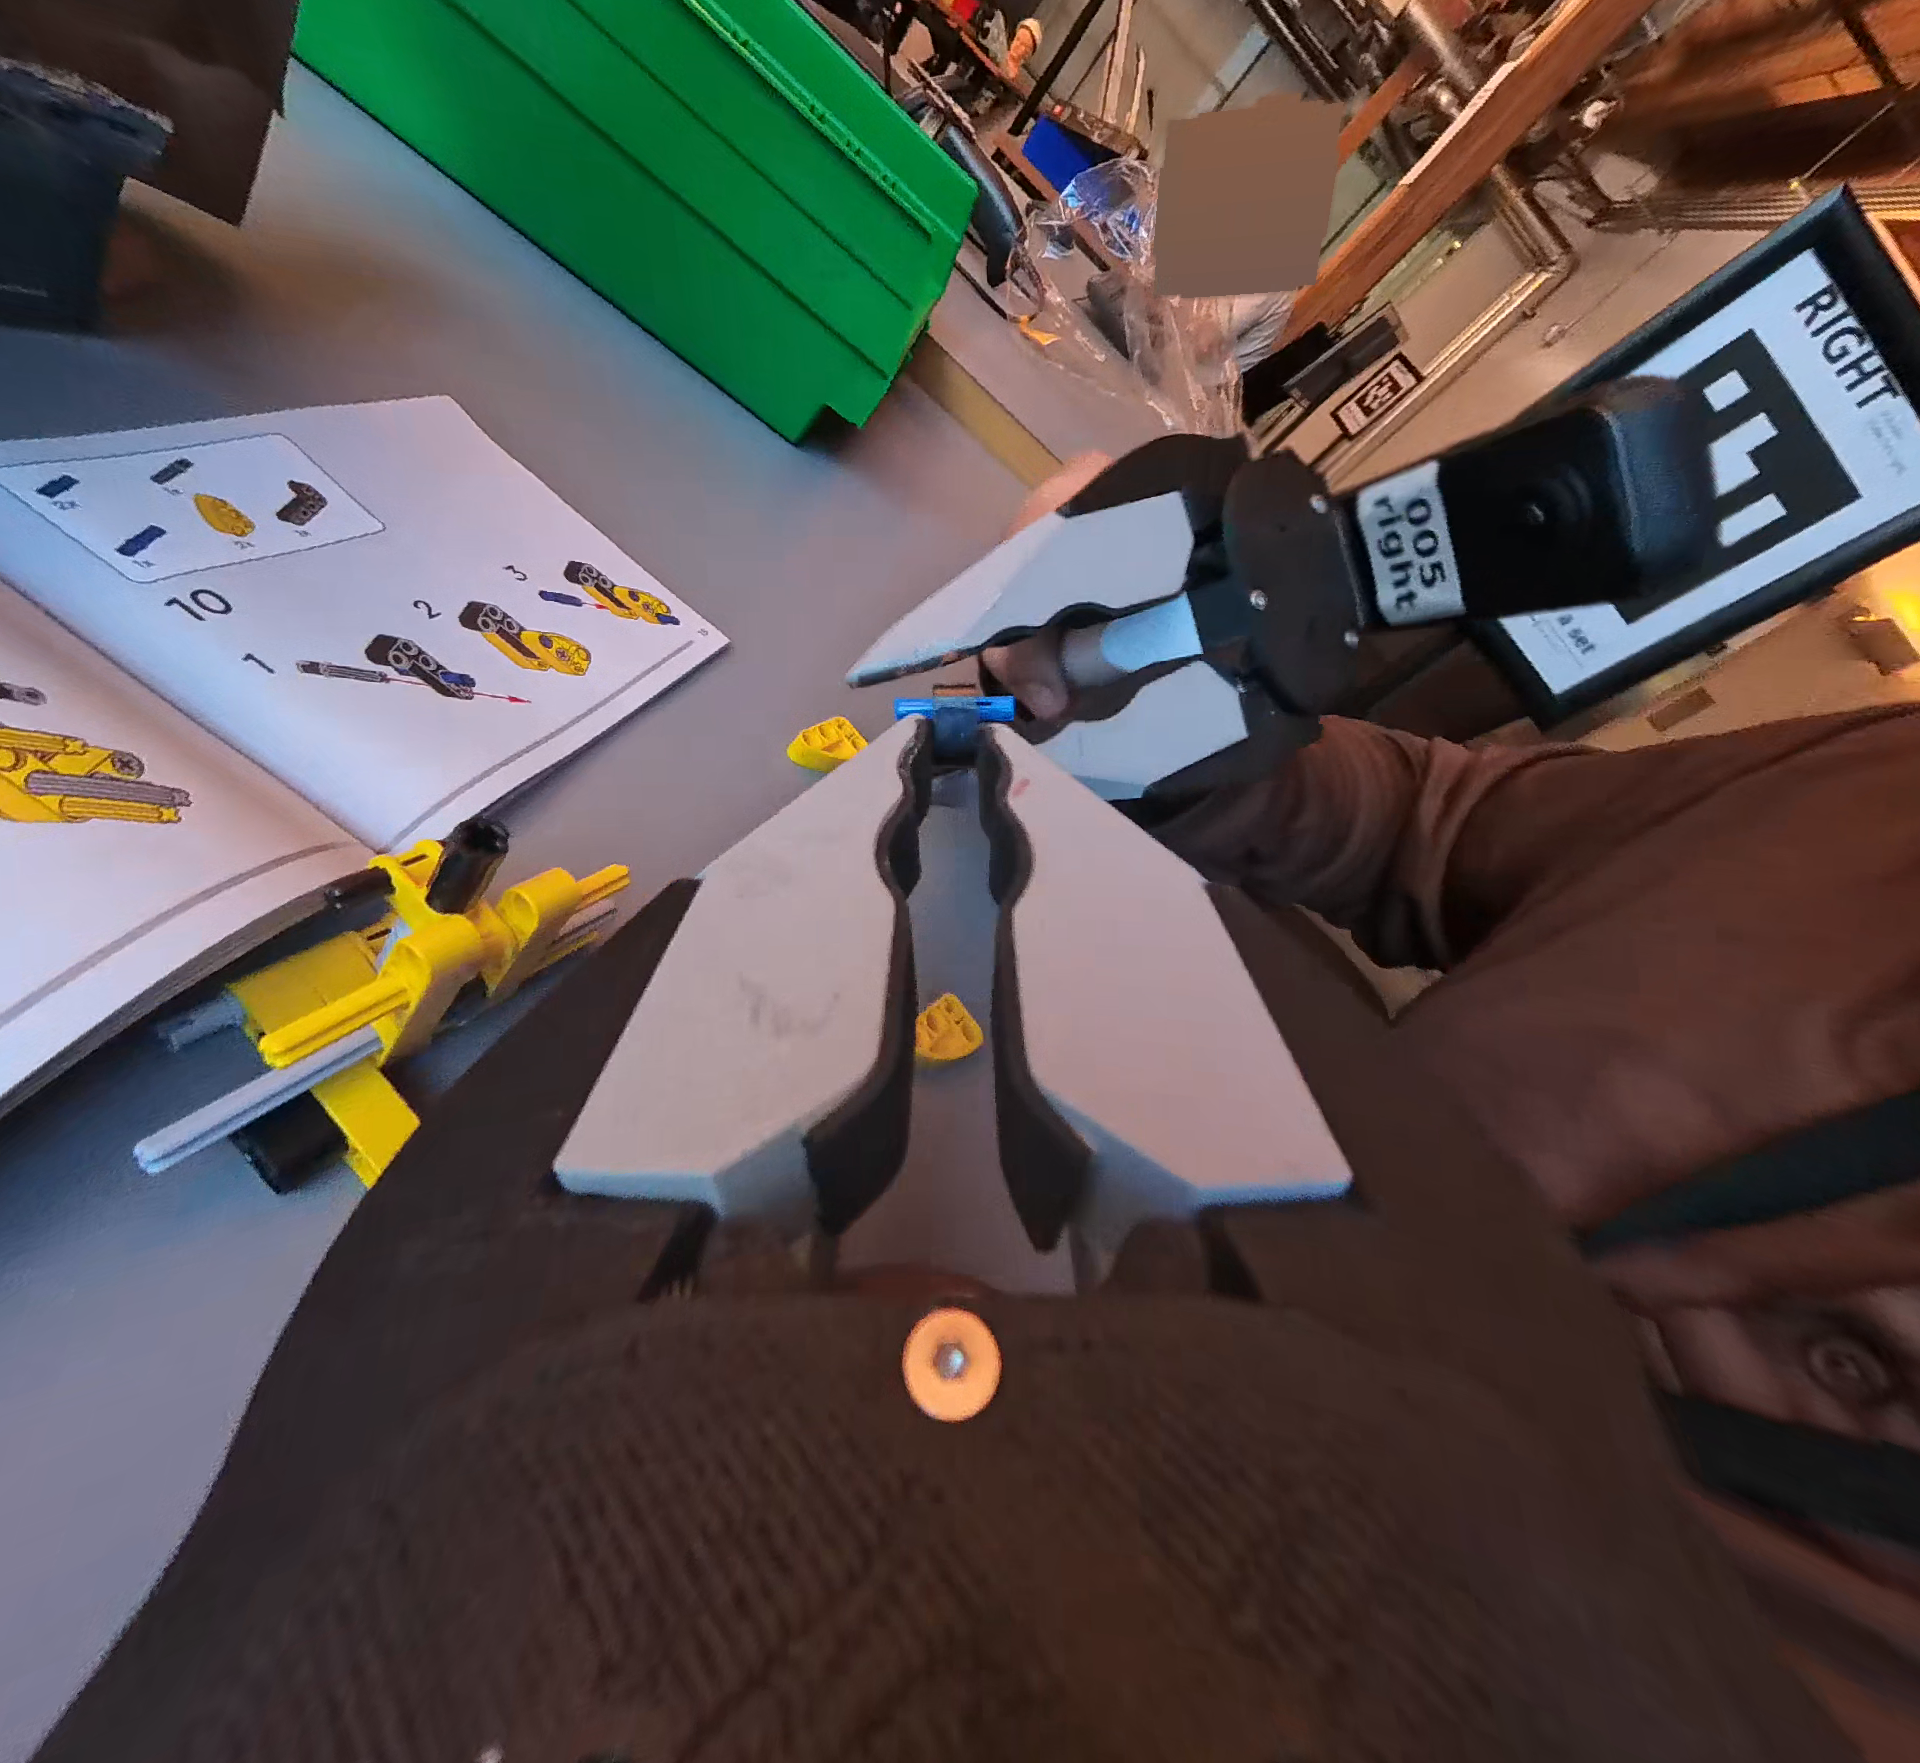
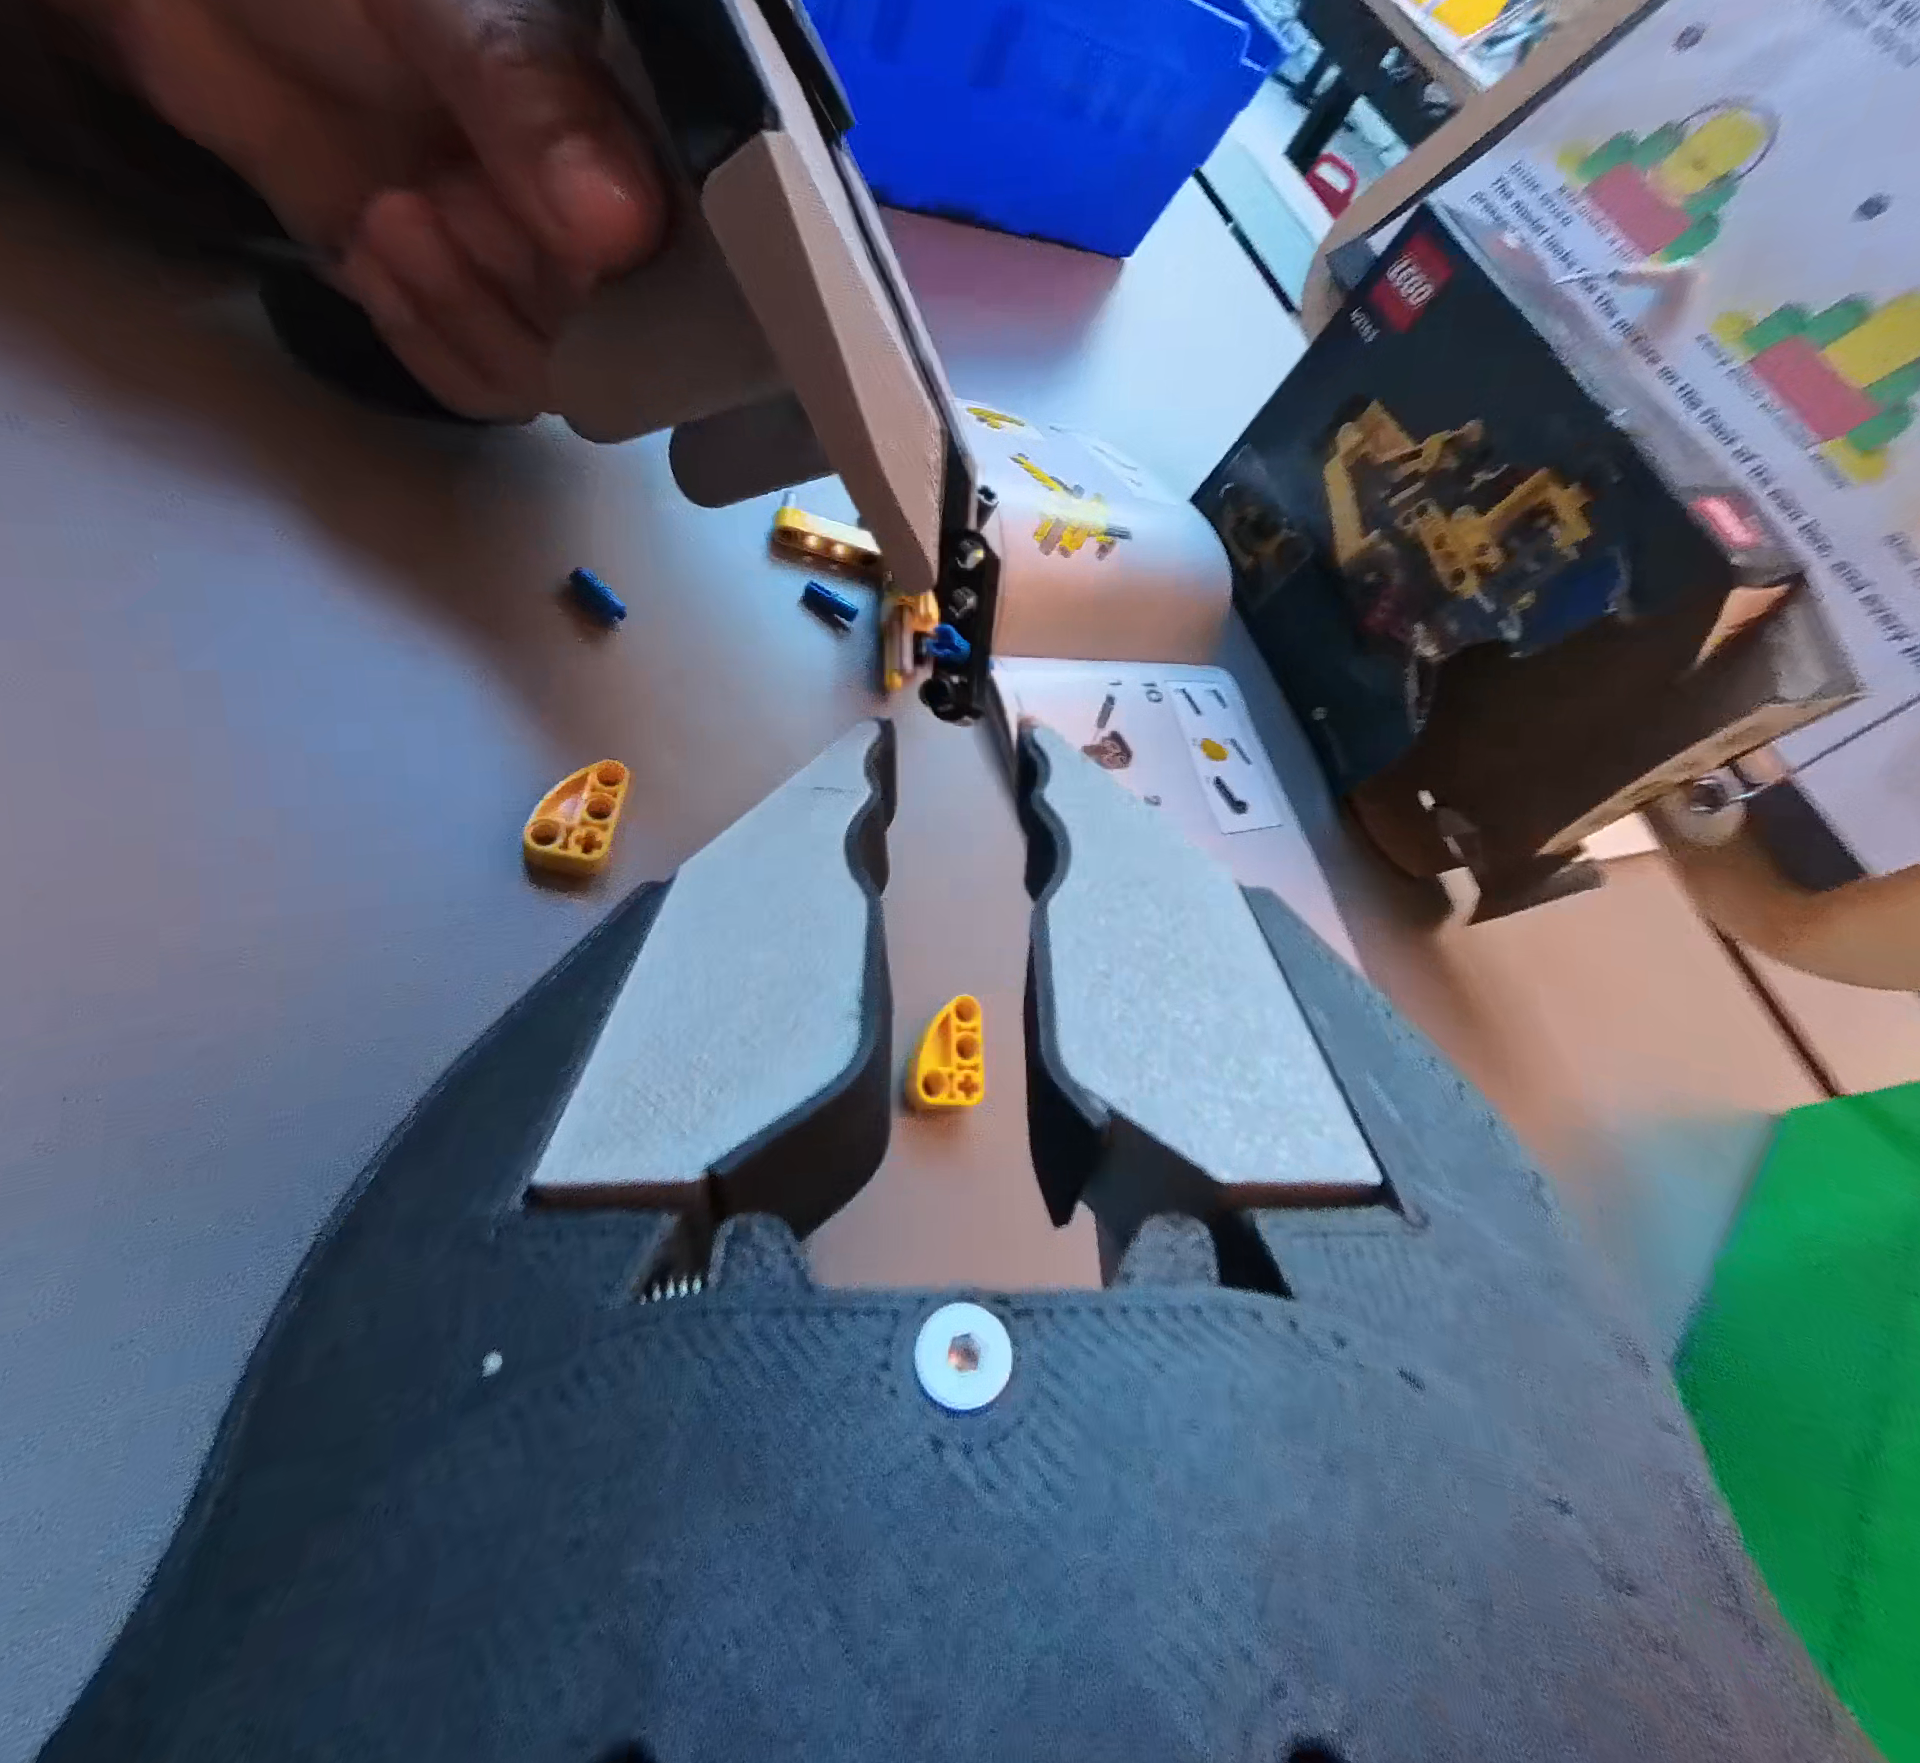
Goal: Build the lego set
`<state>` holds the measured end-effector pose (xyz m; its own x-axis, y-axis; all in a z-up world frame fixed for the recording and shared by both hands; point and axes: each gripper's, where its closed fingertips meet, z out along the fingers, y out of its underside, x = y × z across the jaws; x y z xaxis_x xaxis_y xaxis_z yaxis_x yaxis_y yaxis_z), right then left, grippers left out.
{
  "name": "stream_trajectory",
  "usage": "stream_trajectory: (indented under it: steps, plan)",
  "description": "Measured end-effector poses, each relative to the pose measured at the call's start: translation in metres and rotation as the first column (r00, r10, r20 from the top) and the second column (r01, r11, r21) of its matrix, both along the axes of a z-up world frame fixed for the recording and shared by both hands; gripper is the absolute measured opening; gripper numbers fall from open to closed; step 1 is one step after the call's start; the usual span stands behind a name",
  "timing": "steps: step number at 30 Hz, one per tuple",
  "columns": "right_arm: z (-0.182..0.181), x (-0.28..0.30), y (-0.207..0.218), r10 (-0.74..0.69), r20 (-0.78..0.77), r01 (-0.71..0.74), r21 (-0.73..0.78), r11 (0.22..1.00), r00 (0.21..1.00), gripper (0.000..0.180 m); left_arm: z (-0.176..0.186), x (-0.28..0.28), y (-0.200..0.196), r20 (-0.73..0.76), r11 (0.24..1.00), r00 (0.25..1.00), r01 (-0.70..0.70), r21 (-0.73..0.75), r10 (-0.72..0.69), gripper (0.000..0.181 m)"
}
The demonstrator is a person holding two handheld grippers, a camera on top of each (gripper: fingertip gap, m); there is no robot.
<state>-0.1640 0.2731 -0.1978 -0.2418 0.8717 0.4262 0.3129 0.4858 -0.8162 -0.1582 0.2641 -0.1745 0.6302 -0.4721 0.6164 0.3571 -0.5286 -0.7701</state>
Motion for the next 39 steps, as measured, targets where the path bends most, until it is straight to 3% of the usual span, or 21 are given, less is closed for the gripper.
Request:
stream_trajectory:
  steps: [2, 6, 17, 20, 23, 26, 33, 35, 39]
  plan:
    - [0.004, 0.001, 0.000, -0.002, -0.029, 0.004, 0.071, 0.997, 1.000, 0.005, 0.000, 0.002, 0.000, -0.005, 1.000, 1.000, -0.001, 0.002, 0.001, 0.005]
    - [0.009, 0.003, -0.001, -0.001, -0.069, 0.012, 0.152, 0.988, 0.998, 0.005, 0.000, 0.004, 0.000, 0.032, 1.000, 0.999, -0.009, -0.011, 0.010, 0.005]
    - [0.011, 0.003, -0.002, 0.015, -0.083, -0.004, 0.136, 0.991, 0.996, 0.004, -0.005, -0.001, 0.002, 0.066, 0.999, 0.997, -0.031, -0.036, 0.033, 0.005]
    - [0.015, 0.004, 0.005, -0.002, -0.096, 0.004, 0.027, 1.000, 0.995, 0.004, 0.000, -0.002, -0.001, 0.010, 1.000, 1.000, 0.004, 0.012, -0.004, 0.015]
    - [0.021, 0.009, 0.007, 0.037, -0.105, -0.056, -0.182, 0.982, 0.994, 0.005, 0.005, -0.015, 0.000, -0.144, 0.995, 0.989, -0.026, 0.101, 0.040, 0.025]
    - [0.030, 0.012, -0.005, 0.132, -0.132, -0.173, -0.370, 0.913, 0.982, 0.004, 0.013, -0.018, -0.001, -0.238, 0.981, 0.969, -0.021, 0.192, 0.068, 0.029]
    - [0.037, 0.017, -0.029, 0.300, -0.141, -0.318, -0.640, 0.699, 0.943, 0.004, 0.016, 0.019, -0.024, -0.360, 0.943, 0.928, 0.200, 0.266, -0.096, 0.030]
    - [0.040, 0.014, -0.014, 0.224, -0.167, -0.278, -0.639, 0.717, 0.960, 0.004, 0.013, 0.020, -0.025, -0.401, 0.940, 0.912, 0.212, 0.269, -0.091, 0.029]
    - [0.034, 0.009, 0.022, 0.003, -0.144, -0.077, -0.511, 0.856, 0.990, 0.004, 0.000, 0.009, -0.018, -0.459, 0.962, 0.888, 0.162, 0.219, -0.045, 0.026]
